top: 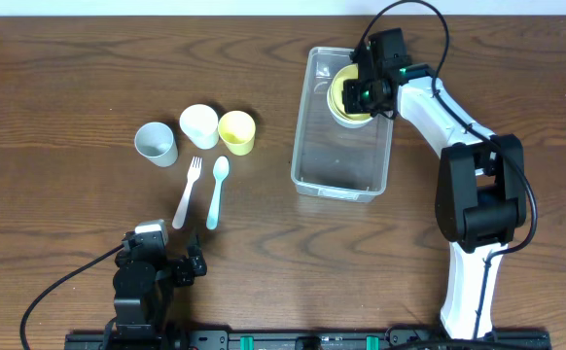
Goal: Pack container
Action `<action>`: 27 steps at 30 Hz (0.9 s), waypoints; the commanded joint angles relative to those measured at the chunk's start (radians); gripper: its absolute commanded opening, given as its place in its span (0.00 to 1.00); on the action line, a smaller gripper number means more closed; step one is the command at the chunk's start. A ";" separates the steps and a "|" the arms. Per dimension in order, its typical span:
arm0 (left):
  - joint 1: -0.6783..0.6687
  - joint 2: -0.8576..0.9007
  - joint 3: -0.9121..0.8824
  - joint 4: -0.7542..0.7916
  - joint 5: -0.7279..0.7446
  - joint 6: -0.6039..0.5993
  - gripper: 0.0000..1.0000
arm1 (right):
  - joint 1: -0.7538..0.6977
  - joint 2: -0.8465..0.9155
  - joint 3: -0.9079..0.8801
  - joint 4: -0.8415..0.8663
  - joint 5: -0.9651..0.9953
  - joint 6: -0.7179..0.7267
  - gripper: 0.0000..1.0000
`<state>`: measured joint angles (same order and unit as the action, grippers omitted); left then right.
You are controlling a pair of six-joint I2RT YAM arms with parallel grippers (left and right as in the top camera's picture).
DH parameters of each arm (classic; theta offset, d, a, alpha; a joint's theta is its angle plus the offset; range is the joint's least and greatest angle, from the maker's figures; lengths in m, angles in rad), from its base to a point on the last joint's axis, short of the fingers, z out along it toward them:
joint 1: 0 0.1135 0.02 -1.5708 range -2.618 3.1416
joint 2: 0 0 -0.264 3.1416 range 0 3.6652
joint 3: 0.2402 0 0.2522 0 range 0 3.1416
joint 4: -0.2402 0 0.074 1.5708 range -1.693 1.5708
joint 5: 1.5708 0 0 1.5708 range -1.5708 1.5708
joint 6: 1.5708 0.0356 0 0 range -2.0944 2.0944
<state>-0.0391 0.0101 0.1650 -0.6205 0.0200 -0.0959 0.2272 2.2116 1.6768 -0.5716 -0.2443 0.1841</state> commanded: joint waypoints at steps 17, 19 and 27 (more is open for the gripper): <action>0.005 -0.005 -0.011 0.004 -0.002 0.013 0.98 | 0.077 -0.150 0.156 -0.091 0.007 -0.039 0.33; 0.005 -0.005 -0.011 0.004 -0.002 0.013 0.98 | 0.097 -0.146 0.156 -0.095 0.042 -0.036 0.33; 0.005 -0.005 -0.010 0.004 -0.002 0.013 0.98 | 0.143 -0.097 0.156 -0.103 0.180 0.014 0.33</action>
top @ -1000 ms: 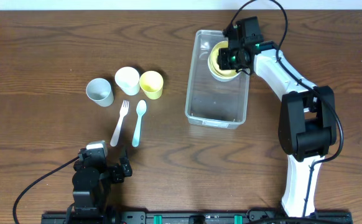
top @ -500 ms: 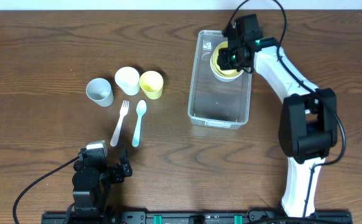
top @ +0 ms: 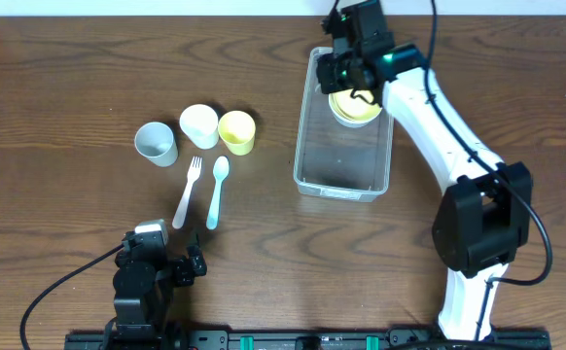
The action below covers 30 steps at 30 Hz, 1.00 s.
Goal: Pack container
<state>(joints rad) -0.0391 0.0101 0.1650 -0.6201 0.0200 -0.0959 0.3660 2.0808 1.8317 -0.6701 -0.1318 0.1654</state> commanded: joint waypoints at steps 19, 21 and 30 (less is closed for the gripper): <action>0.005 -0.005 -0.010 0.003 -0.002 0.013 0.98 | -0.003 0.133 0.000 -0.034 0.147 0.095 0.29; 0.005 -0.005 -0.010 0.003 -0.002 0.013 0.98 | -0.003 0.137 0.001 -0.028 0.149 0.096 0.25; 0.005 -0.005 -0.011 0.003 -0.002 0.013 0.98 | -0.002 0.137 0.047 -0.129 0.268 0.005 0.01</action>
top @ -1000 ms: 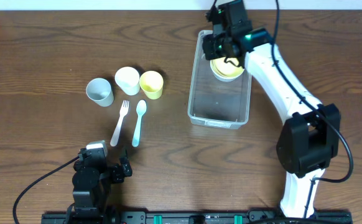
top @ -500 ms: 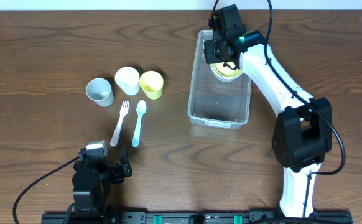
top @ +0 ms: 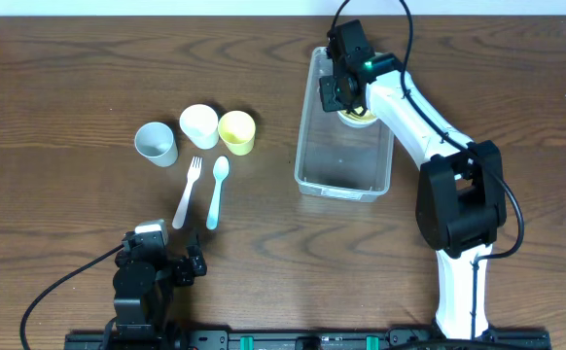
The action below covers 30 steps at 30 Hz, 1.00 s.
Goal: Pack container
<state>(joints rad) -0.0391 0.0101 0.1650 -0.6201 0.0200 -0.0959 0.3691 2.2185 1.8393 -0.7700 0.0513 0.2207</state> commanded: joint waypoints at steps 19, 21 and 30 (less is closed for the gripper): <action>0.005 -0.005 -0.010 0.003 -0.002 0.013 0.98 | 0.028 -0.040 0.148 -0.182 0.108 -0.139 0.73; 0.005 -0.005 -0.010 0.003 -0.002 0.013 0.98 | 0.009 -0.076 0.190 -0.234 0.093 -0.072 0.73; 0.005 -0.005 -0.010 0.004 -0.002 0.013 0.98 | -0.268 -0.267 0.236 -0.496 0.063 0.082 0.83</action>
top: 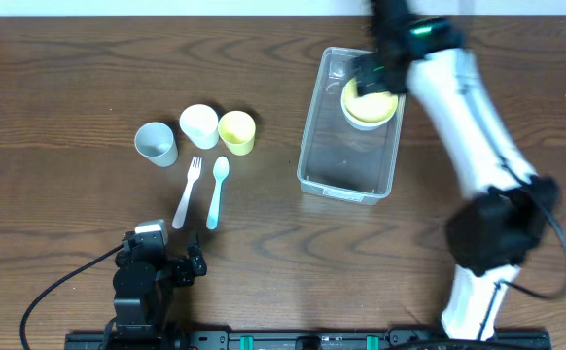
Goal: Pack container
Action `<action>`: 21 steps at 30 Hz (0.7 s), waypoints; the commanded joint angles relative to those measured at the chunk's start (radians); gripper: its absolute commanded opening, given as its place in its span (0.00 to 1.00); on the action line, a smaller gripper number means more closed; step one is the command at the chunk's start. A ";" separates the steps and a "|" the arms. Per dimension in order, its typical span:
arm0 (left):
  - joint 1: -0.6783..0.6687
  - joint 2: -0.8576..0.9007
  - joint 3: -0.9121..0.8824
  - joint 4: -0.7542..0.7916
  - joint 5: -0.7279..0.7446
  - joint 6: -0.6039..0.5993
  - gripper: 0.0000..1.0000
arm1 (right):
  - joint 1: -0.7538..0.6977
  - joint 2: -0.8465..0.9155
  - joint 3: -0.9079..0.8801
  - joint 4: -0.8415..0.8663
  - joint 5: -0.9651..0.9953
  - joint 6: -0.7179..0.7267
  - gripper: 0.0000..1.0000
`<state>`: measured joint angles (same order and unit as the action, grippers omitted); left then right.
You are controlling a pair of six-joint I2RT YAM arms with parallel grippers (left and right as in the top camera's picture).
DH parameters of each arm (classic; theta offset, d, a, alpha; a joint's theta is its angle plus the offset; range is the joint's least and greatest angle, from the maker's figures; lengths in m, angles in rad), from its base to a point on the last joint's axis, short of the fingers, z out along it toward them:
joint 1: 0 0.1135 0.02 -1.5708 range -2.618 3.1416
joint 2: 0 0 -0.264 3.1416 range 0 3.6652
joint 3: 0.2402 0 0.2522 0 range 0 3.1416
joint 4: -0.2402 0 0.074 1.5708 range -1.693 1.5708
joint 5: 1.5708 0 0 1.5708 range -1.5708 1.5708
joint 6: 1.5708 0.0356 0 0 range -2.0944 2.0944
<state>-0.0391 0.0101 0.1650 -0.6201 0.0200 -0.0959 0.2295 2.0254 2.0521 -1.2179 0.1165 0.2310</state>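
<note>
A clear plastic container (349, 146) lies right of the table's middle. In its far end sits a yellow and white bowl (371, 105). My right gripper (378, 66) hangs over the container's far end, just beyond the bowl; it is blurred by motion, so its jaws cannot be read. On the left stand a grey-blue cup (155, 142), a white cup (198, 124) and a yellow cup (236, 131). In front of them lie a white fork (187, 191) and a light blue spoon (217, 190). My left gripper (195, 264) rests at the near left, away from everything.
The white right arm (468, 126) reaches from the near right edge across to the container. A black rail (283, 340) runs along the table's near edge. Bare wood lies between the cutlery and the container.
My right gripper has moved from over the container's far left part to its far end, more to the right. The bowl now shows fully, and the container sits slightly further right.
My right gripper was at the bowl in the container's far right corner. Later it stood over the far left rim, then lower over the bowl's left side. Now it is beyond the bowl, which lies in the container's far end. The left arm, cups and cutlery stayed put.
</note>
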 commanded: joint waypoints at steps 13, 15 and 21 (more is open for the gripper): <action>0.005 -0.005 -0.011 0.050 -0.005 0.013 0.98 | -0.594 -0.088 -0.029 -0.196 -0.098 0.072 0.99; 0.005 -0.005 -0.011 0.046 -0.004 0.013 0.98 | -0.626 -0.088 -0.035 -0.196 -0.098 0.072 0.99; 0.005 -0.004 -0.010 0.062 0.000 -0.135 0.98 | -0.685 -0.088 -0.037 -0.196 -0.098 0.072 0.99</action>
<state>-0.0391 0.0101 0.1650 -0.5732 0.0200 -0.1318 -0.4416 1.9324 2.0197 -1.4136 0.0322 0.2928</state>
